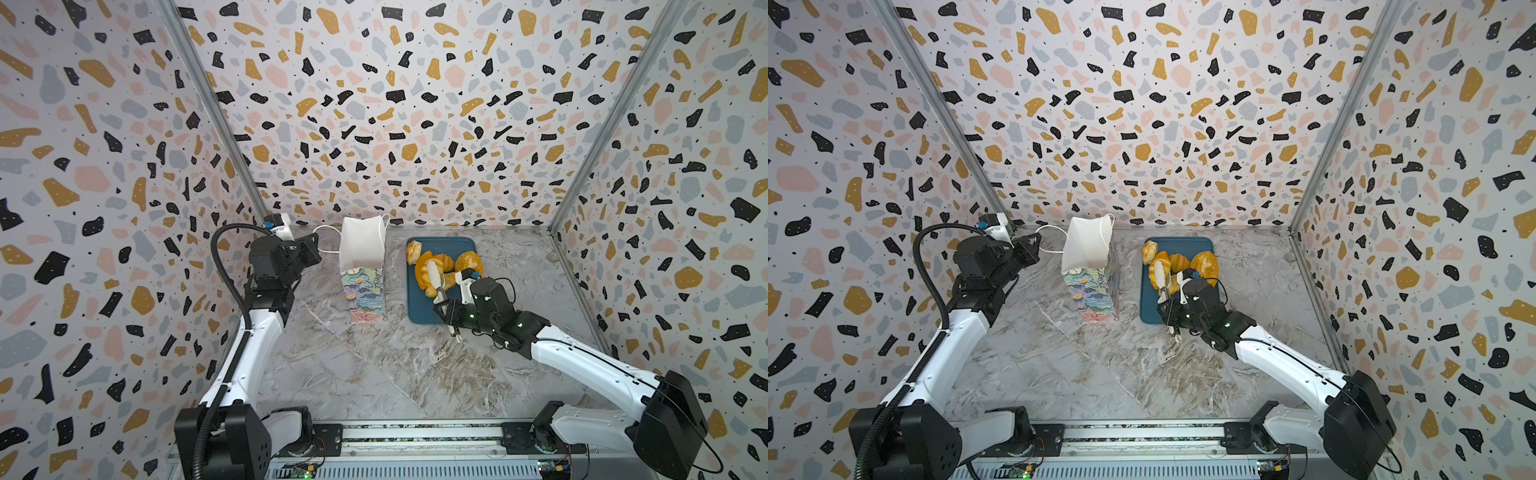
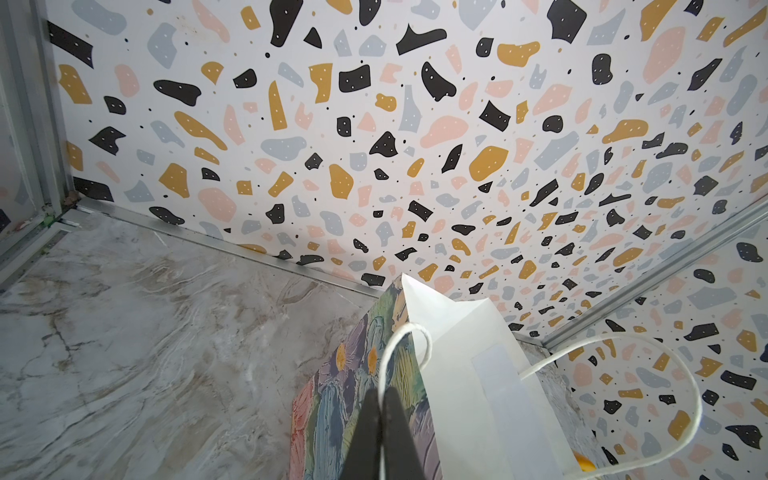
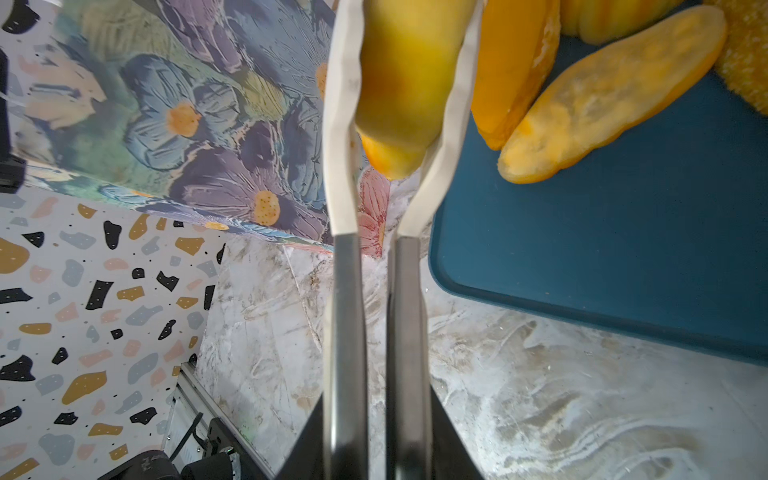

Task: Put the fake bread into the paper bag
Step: 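Lift the striped roll with the tongs and carry it toward the bag, then lower the striped roll into the bag and open the tongs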

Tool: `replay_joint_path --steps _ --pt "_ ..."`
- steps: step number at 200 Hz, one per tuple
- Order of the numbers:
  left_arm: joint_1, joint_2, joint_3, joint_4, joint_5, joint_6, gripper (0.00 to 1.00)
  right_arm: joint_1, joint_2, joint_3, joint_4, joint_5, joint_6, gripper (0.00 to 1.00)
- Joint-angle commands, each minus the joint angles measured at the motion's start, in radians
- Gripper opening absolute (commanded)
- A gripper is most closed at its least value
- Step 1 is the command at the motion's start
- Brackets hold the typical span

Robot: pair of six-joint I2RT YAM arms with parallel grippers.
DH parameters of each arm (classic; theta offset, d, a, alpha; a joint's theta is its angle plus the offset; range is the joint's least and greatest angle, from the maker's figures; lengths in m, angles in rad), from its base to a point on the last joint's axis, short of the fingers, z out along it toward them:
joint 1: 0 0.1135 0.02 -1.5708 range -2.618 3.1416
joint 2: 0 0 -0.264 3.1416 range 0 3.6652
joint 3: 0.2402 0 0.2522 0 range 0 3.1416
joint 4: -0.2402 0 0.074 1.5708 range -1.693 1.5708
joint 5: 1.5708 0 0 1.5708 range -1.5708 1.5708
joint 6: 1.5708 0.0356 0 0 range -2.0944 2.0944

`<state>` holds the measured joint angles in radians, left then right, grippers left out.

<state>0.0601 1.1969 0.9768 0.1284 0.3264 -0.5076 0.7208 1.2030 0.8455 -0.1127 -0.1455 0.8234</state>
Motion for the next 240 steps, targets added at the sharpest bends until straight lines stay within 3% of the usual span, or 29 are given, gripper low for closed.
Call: replay_joint_path --steps 1,140,240 --pt "-0.005 -0.020 -0.006 0.020 -0.006 0.021 0.00 -0.003 -0.028 0.079 0.007 0.006 -0.030 0.29" --pt "-0.005 -0.022 -0.006 0.026 0.007 0.015 0.00 0.014 0.063 0.341 -0.021 0.015 -0.085 0.29" --pt "-0.005 -0.025 -0.006 0.027 0.007 0.017 0.00 0.060 0.163 0.598 -0.133 0.069 -0.167 0.28"
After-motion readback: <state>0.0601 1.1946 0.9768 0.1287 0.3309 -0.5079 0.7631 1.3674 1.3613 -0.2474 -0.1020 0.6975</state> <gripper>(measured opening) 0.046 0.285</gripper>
